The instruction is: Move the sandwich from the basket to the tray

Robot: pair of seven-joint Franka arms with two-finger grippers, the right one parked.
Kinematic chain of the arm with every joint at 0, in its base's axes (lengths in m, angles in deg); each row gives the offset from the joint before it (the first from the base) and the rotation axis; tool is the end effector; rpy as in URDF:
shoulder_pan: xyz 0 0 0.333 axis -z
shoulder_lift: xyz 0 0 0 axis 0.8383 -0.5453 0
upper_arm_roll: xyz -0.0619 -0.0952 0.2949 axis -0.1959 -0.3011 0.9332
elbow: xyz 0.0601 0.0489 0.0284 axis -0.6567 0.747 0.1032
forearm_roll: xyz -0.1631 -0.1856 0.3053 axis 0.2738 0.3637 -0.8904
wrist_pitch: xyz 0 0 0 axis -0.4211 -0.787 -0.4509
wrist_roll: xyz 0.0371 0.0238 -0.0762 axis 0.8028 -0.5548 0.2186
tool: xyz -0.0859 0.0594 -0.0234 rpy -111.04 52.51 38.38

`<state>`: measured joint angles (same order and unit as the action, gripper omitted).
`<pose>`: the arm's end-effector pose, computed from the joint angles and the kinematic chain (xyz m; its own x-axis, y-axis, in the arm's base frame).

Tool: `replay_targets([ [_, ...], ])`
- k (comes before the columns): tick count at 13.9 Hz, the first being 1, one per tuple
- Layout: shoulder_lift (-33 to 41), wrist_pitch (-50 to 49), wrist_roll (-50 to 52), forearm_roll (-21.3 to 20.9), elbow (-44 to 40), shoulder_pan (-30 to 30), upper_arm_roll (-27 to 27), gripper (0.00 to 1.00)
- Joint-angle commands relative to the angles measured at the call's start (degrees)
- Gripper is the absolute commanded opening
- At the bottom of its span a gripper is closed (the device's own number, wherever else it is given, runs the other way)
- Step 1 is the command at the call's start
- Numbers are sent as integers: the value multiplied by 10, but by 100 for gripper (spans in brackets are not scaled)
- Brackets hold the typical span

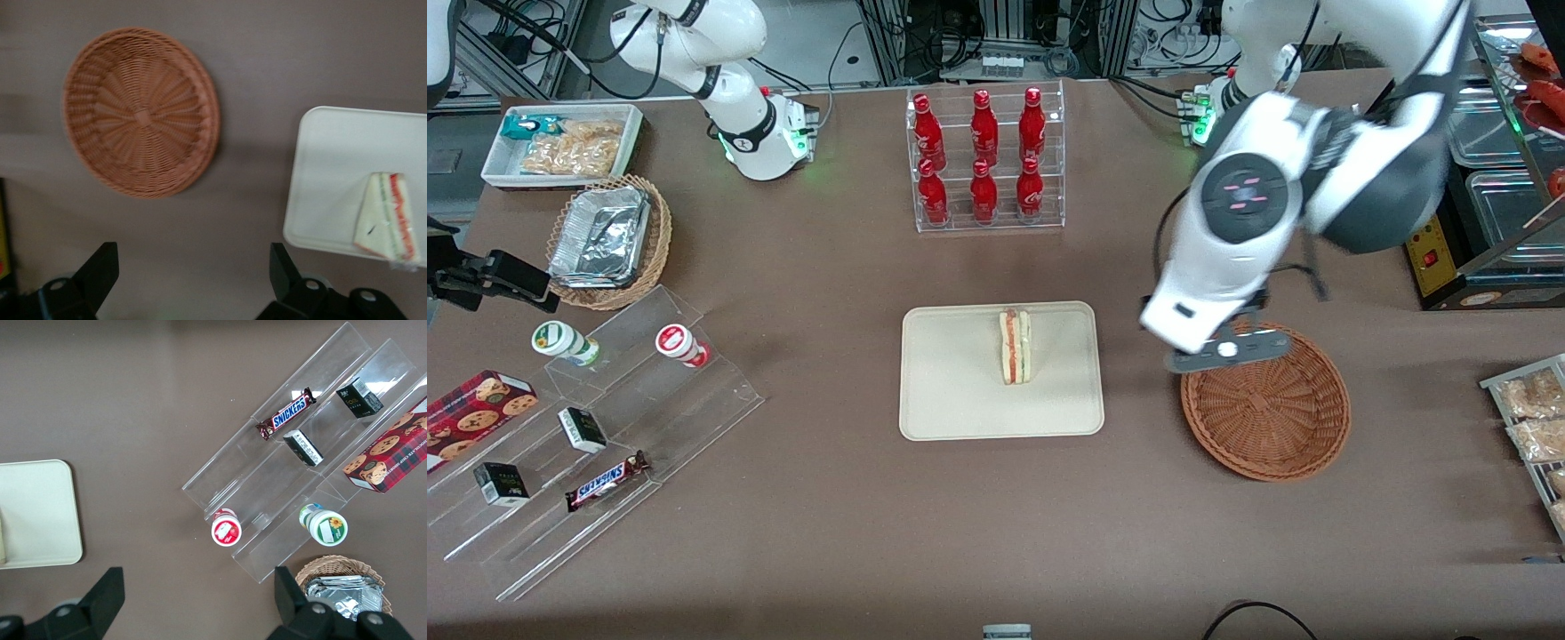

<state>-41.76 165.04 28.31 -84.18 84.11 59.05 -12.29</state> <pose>0.5835 -0.2575 0.5219 0.9892 0.1094 -0.0978 0.0900 -0.9787 -0.1847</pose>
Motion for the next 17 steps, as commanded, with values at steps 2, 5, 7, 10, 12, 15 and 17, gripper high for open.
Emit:
replay_targets([
  [2, 78, -72, -101, 36, 30, -80, -2, 100],
  [5, 134, -126, -113, 68, 41, -130, 1, 100],
  [7, 180, -138, -113, 70, 79, -144, 3, 100],
  [10, 198, -139, -113, 77, 94, -150, 3, 100],
  [12, 197, -138, -114, 85, 92, -158, 3, 100],
  [15, 197, -135, -172, 100, 88, -150, 62, 100],
  [17, 204, -131, -205, 101, 87, -75, 150, 100],
])
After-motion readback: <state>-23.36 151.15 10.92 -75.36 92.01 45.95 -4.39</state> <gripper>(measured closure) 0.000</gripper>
